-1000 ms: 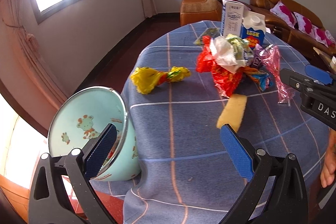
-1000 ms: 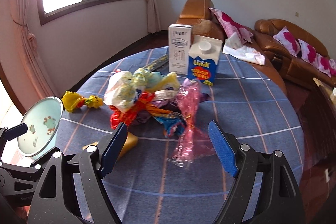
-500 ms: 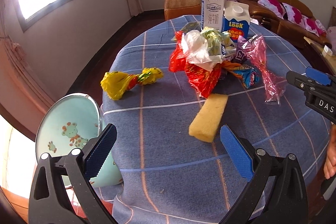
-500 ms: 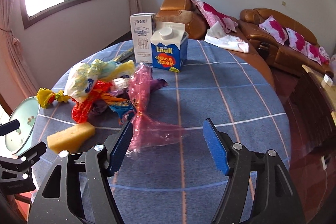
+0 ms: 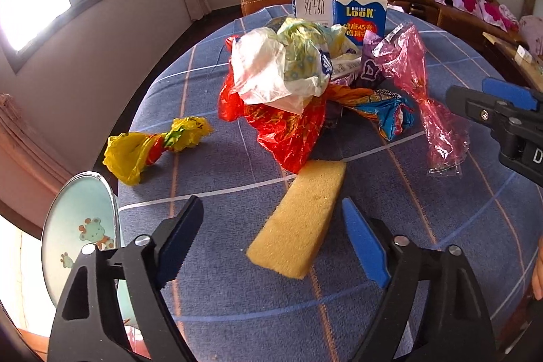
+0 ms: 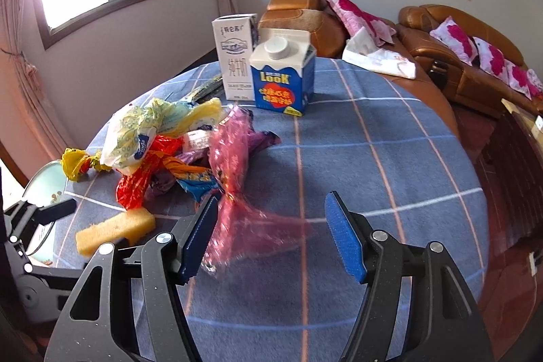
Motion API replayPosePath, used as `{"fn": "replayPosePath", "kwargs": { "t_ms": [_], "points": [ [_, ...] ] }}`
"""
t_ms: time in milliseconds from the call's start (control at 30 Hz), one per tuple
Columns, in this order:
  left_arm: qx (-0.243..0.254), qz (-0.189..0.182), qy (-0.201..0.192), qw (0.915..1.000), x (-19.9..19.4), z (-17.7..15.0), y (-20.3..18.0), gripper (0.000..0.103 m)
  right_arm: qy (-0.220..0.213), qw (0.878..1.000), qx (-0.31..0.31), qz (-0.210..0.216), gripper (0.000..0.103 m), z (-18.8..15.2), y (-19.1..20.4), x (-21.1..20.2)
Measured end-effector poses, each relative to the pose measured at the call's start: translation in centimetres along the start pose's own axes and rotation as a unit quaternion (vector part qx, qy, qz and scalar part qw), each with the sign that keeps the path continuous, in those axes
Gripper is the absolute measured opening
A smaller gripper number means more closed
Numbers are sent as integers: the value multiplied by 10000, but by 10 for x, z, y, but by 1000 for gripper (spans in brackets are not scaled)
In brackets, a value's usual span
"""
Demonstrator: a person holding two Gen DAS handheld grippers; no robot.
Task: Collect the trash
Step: 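Grasp the yellow sponge with the left tool while the right tool grasps the pink bag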
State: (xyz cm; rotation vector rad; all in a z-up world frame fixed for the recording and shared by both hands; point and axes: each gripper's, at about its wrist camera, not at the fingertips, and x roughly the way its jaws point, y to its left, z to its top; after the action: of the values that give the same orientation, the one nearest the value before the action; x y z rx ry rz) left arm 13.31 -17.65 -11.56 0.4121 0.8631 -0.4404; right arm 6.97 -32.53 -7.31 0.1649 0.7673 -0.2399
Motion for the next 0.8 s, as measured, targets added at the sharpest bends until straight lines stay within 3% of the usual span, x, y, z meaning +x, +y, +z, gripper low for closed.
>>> {"fn": "replayPosePath", "kwargs": {
  "t_ms": [67, 167, 300, 400, 533, 800],
  "points": [
    [20, -11, 33, 10000, 4, 0, -3, 76, 60, 10000, -35, 57, 65, 3, 4, 8],
    [62, -75, 131, 9999, 11, -1, -6, 62, 232, 9995, -138, 131, 60, 3, 11, 23],
    [128, -333, 142, 9993, 13, -2, -12, 40, 589, 9979, -122, 253, 33, 0, 14, 43],
    [121, -399, 124, 9991, 14, -3, -14, 32, 547, 9979, -172, 288, 23, -3, 16, 39],
    [105, -434, 30, 9990, 8, -4, -13, 29, 359, 9988, -187, 263, 18, -4, 18, 21],
    [-38, -291, -357, 9989, -27, -9, 0, 29, 15, 9996, -138, 231, 17, -5, 19, -20]
  ]
}}
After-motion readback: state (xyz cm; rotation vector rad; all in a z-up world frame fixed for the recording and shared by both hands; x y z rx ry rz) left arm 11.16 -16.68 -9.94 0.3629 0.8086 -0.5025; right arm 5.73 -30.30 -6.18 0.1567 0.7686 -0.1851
